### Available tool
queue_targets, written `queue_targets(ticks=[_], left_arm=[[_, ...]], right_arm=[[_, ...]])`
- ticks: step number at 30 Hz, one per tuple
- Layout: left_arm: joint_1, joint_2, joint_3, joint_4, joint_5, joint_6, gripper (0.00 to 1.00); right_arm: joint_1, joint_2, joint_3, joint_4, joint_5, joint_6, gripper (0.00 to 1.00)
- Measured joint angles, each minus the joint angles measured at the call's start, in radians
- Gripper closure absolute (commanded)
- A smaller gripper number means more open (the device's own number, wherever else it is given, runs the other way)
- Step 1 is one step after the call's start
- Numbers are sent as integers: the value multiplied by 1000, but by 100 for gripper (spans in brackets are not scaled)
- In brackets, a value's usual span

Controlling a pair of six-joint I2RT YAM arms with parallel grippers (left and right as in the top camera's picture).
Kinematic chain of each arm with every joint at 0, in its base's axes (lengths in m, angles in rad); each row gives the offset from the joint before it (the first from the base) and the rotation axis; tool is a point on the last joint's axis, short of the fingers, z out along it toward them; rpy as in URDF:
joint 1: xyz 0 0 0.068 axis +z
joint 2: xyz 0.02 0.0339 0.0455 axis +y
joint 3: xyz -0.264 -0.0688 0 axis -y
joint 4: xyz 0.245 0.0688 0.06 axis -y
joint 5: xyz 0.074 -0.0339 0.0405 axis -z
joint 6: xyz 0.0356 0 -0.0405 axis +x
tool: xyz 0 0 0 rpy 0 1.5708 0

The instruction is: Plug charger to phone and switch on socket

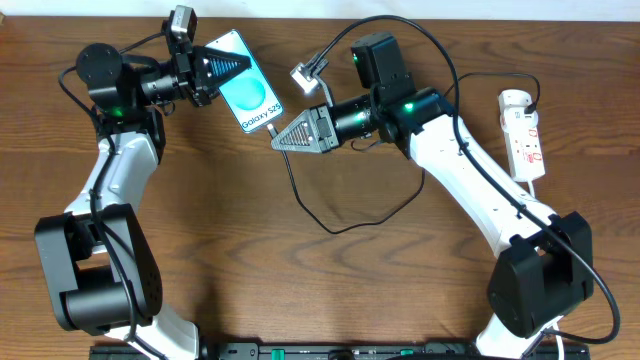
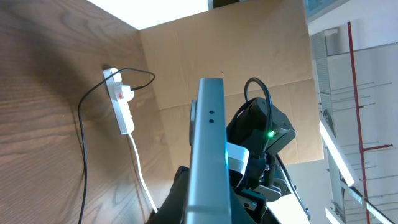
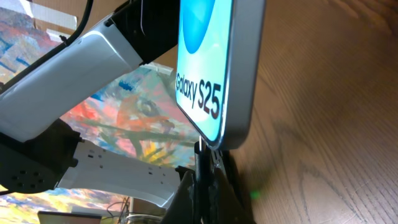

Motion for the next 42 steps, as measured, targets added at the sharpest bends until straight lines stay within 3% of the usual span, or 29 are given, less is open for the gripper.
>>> queue_targets(ticks=[42], left_arm=[[-17, 0, 0, 4, -25, -4, 93]], right_arm=[[0, 0, 0, 25, -2, 11, 99]])
